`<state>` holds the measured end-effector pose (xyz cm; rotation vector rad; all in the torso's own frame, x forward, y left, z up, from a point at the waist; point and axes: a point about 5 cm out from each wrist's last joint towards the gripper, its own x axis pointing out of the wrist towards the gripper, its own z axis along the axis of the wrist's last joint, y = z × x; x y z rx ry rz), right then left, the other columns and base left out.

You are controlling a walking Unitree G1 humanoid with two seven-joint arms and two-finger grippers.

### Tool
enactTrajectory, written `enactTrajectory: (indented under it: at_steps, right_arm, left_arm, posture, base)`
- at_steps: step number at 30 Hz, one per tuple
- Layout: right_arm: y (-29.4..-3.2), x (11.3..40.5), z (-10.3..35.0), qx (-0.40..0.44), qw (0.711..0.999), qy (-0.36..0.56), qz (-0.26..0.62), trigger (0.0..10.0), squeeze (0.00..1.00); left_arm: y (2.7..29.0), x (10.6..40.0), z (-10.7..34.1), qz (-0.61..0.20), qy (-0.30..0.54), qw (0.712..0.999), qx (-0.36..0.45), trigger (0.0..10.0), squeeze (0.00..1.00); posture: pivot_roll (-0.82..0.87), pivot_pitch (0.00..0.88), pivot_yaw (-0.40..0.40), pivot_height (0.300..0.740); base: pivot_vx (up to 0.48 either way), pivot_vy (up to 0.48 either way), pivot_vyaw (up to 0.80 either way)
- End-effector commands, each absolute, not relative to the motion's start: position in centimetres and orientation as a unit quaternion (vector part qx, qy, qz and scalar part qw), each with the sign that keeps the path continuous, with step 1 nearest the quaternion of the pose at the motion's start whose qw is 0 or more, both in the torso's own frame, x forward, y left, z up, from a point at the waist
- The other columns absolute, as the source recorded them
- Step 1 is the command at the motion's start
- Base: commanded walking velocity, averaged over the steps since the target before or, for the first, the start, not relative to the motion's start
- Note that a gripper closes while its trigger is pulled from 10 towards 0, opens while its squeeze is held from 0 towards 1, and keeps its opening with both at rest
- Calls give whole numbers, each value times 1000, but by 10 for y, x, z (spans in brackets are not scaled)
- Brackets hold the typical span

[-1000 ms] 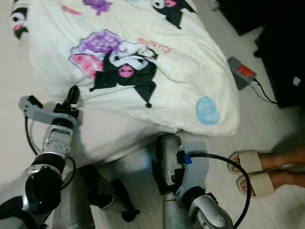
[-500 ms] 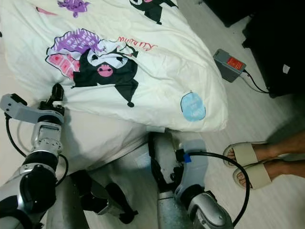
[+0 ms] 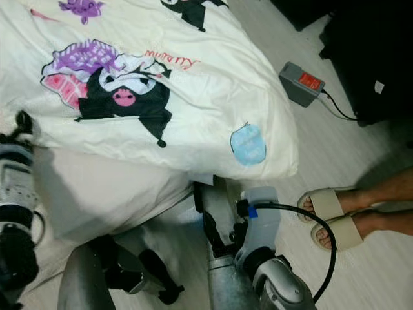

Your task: Clean up the room

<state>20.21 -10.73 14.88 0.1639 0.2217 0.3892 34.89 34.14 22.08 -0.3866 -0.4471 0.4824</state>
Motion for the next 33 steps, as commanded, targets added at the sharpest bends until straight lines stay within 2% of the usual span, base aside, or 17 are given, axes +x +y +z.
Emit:
enactTrajectory:
  at_steps: [1, 3, 7, 8, 11, 12, 14, 17, 18, 19, 22, 32, 33]
  right_arm:
    - [-105, 198, 140, 91, 967, 132, 200, 10000, 0]
    - [-106, 200, 140, 90, 967, 129, 199, 10000, 0]
    - [-107, 201, 140, 89, 968, 128, 199, 10000, 0]
    - [-108, 201, 141, 87, 968, 126, 198, 10000, 0]
    - [-109, 201, 141, 87, 968, 125, 197, 10000, 0]
    - [-111, 201, 143, 83, 970, 124, 194, 10000, 0]
    - [-111, 201, 143, 83, 970, 124, 194, 10000, 0]
    - [-115, 201, 143, 81, 971, 123, 189, 10000, 0]
    - [-115, 201, 143, 81, 971, 123, 189, 10000, 0]
    - [-116, 201, 143, 80, 971, 123, 188, 10000, 0]
    - [-117, 202, 144, 79, 972, 121, 186, 10000, 0]
    - [-118, 203, 144, 78, 972, 120, 186, 10000, 0]
    - [-118, 203, 144, 77, 972, 120, 186, 10000, 0]
  left_arm:
    - [347, 343, 218, 236, -210, 938, -146, 10000, 0]
    - [342, 347, 227, 210, -218, 946, -116, 10000, 0]
    - [337, 349, 224, 187, -213, 950, -129, 10000, 0]
    - [326, 355, 210, 139, -192, 954, -182, 10000, 0]
    - [314, 358, 195, 99, -172, 954, -227, 10000, 0]
    - [288, 359, 163, 9, -123, 950, -287, 10000, 0]
    - [288, 359, 163, 9, -123, 950, -287, 10000, 0]
    - [265, 356, 144, -78, -90, 943, -311, 10000, 0]
    - [265, 356, 144, -78, -90, 943, -311, 10000, 0]
    - [254, 355, 143, -127, -88, 938, -310, 10000, 0]
    - [240, 355, 143, -175, -88, 930, -310, 10000, 0]
    - [237, 357, 144, -168, -93, 926, -325, 10000, 0]
    - [236, 360, 144, -135, -104, 919, -355, 10000, 0]
  posture:
    - [-278, 645, 34, 550]
    - [-269, 642, 34, 550]
    - [-265, 640, 34, 550]
    - [-270, 640, 33, 550]
    - [-273, 642, 32, 550]
    - [-279, 645, 30, 550]
    - [-279, 645, 30, 550]
    - [-280, 647, 27, 550]
    - [-280, 647, 27, 550]
    - [-281, 646, 26, 550]
    - [-280, 645, 25, 550]
    - [-276, 645, 24, 550]
    - [-277, 639, 24, 550]
  base:
    - [0, 0, 0]
    - [0, 0, 0]
    - [0, 0, 0]
    - [0, 0, 0]
    - [0, 0, 0]
    - [0, 0, 0]
    - [0, 0, 0]
    - [0, 0, 0]
    - [0, 0, 0]
    - [0, 0, 0]
    - [0, 0, 0]
    - [0, 0, 0]
    - [0, 0, 0]
